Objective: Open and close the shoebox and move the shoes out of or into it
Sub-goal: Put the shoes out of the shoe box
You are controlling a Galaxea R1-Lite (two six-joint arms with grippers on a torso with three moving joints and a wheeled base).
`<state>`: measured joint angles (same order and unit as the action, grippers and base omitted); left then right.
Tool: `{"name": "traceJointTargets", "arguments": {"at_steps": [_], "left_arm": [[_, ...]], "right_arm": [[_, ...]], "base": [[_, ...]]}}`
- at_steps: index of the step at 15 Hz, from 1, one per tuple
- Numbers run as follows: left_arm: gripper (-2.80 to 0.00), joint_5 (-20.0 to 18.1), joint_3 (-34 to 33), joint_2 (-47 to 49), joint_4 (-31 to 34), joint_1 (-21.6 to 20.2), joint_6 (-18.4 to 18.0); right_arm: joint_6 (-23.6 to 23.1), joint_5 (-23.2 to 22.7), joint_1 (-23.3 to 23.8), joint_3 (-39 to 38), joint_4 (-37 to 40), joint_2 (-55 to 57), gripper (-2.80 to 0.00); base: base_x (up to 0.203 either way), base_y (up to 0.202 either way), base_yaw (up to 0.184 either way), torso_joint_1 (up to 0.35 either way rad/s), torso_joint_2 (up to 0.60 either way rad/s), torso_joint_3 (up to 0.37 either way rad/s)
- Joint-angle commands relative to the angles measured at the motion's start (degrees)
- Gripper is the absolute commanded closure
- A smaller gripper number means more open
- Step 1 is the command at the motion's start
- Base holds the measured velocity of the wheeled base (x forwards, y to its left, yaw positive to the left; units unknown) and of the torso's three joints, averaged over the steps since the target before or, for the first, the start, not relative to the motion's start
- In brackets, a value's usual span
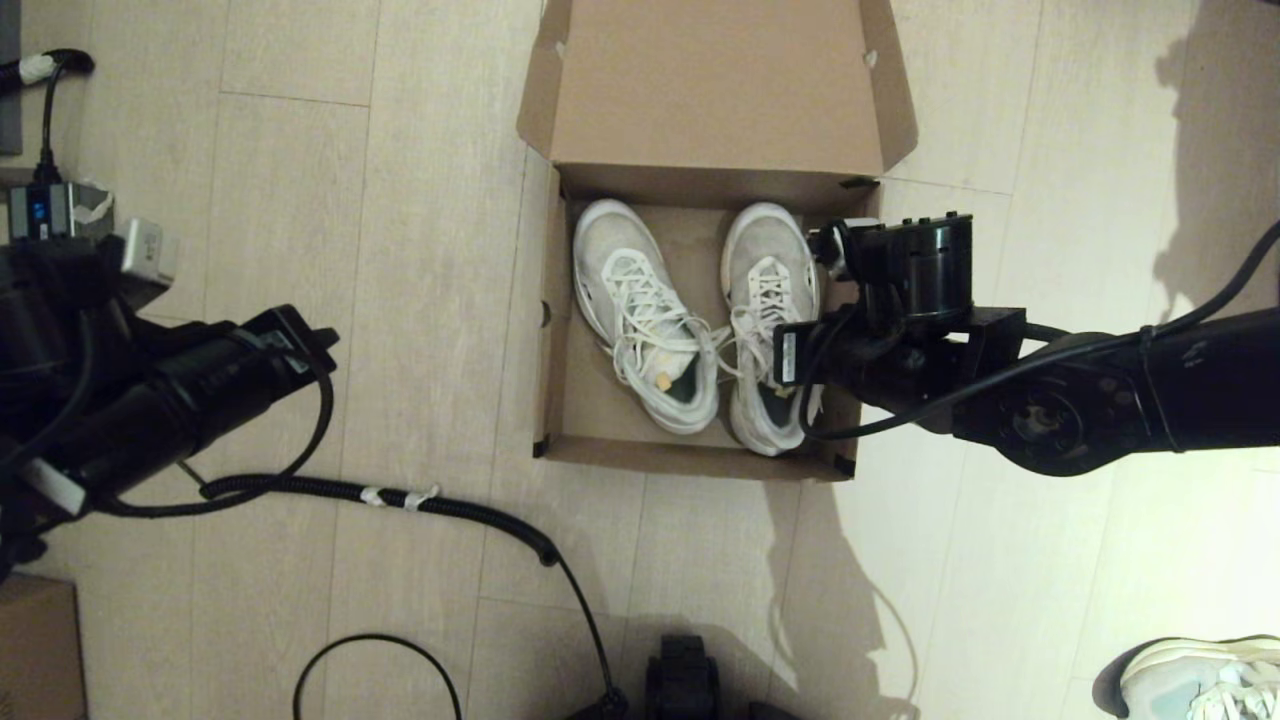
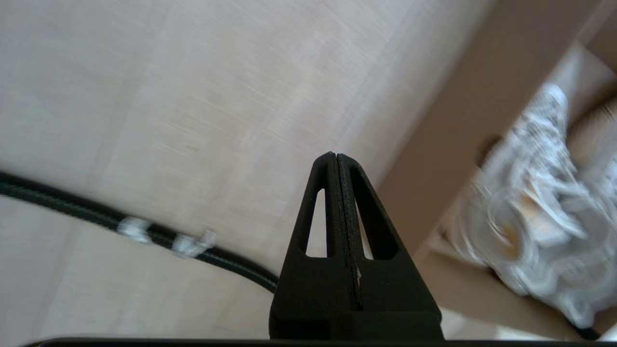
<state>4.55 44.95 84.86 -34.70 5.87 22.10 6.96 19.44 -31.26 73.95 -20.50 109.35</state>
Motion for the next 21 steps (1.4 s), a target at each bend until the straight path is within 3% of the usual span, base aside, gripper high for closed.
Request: {"name": "traceJointTargets", "arguments": {"at_steps": [1,5,11,16,21], "left_arm": [[0.0,0.2,0.11,-0.34,-0.11,-1.19,0.08],[0.0,0.2,0.32,0.58,-0.02,-1.92,-0.64],[0.0,0.63,0.2,-1.79,1.36,-1.95,-0.9],[0.0,0.64,0.4,-2.95,2.53,-1.92,-2.59],[0.0,0.64,1.02,-3.21,2.53,-2.27,-2.59]], "right_arm": [[0.15,0.01,-0.56,0.06,-0.15,-0.62,-2.8],[2.72,-0.27,-1.79,0.4,0.53,-3.2,-2.8],[9.93,-0.02,-8.81,-5.91,1.61,-5.32,-2.8],[10.16,0.73,-9.26,-7.37,-0.73,-0.34,-2.8],[7.64,3.34,-9.26,-6.73,-12.07,10.02,-2.8]], "base": [[0.0,0.0,0.0,0.0,0.0,0.0],[0.0,0.0,0.0,0.0,0.0,0.0],[0.0,0.0,0.0,0.0,0.0,0.0],[0.0,0.0,0.0,0.0,0.0,0.0],[0.0,0.0,0.0,0.0,0.0,0.0]]}}
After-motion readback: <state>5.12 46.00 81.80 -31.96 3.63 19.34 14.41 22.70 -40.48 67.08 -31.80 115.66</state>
